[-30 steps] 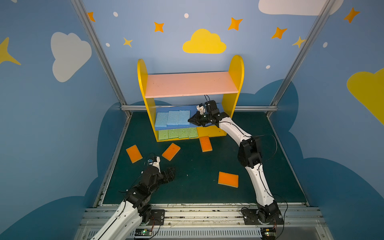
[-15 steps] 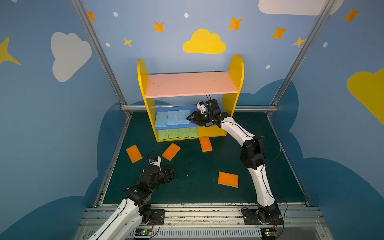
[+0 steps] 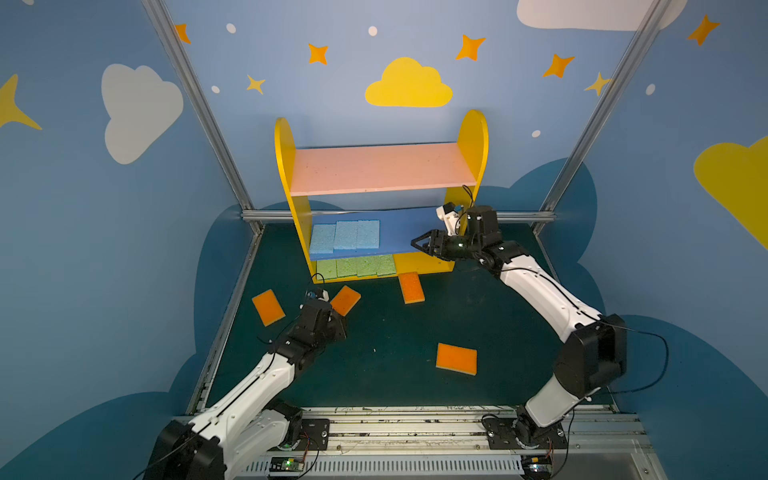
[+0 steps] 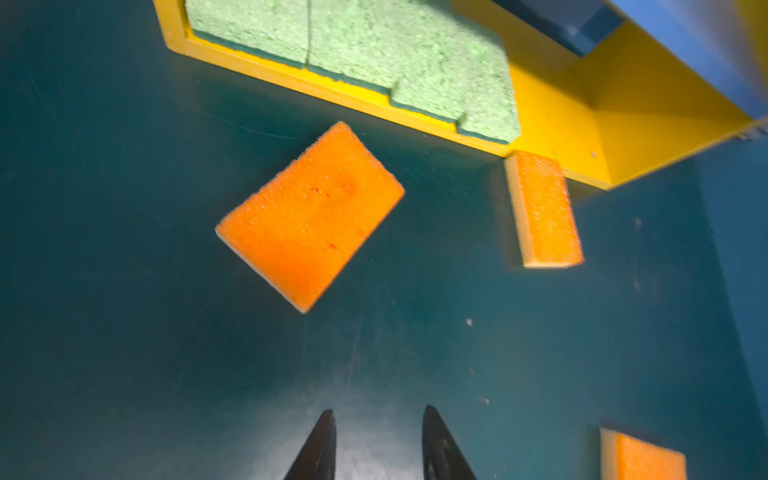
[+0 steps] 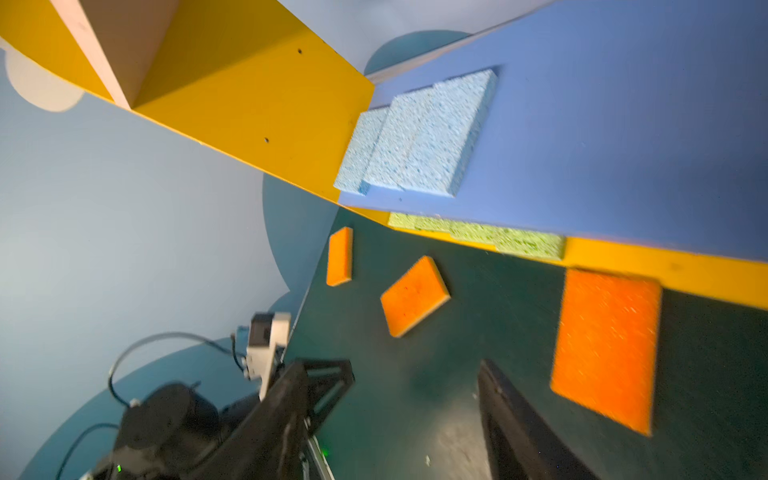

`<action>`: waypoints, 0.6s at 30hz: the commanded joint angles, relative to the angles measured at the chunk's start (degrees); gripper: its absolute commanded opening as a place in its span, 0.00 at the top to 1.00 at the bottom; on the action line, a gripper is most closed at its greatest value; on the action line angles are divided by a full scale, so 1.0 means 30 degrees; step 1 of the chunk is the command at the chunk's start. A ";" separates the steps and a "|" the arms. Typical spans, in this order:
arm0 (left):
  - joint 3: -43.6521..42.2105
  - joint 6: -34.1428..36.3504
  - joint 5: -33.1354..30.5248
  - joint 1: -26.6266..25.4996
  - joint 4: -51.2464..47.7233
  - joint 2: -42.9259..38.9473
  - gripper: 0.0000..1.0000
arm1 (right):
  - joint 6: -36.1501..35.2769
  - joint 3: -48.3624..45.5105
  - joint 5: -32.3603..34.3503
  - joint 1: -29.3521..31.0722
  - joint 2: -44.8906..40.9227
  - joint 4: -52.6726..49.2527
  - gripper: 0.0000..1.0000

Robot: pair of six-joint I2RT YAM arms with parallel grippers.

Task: Place and organize the cleaning sponges onto the shelf
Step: 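Withdraw the right gripper from the shelf while the left reaches an orange sponge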

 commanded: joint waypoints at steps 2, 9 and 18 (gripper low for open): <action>0.1180 0.0488 0.0155 0.1288 0.1470 0.2074 0.63 | -0.0987 -0.3409 0.0229 -0.0282 -0.2609 0.0193 0.36; 0.4035 0.0831 0.0654 0.2658 0.1627 0.6730 0.61 | 0.0007 -0.8785 0.0144 -0.0502 -0.5285 0.1889 0.37; 0.5993 0.1600 0.1826 0.3956 0.1234 1.0947 0.56 | -0.0138 -1.0386 -0.0647 -0.0605 -0.5308 0.1168 0.38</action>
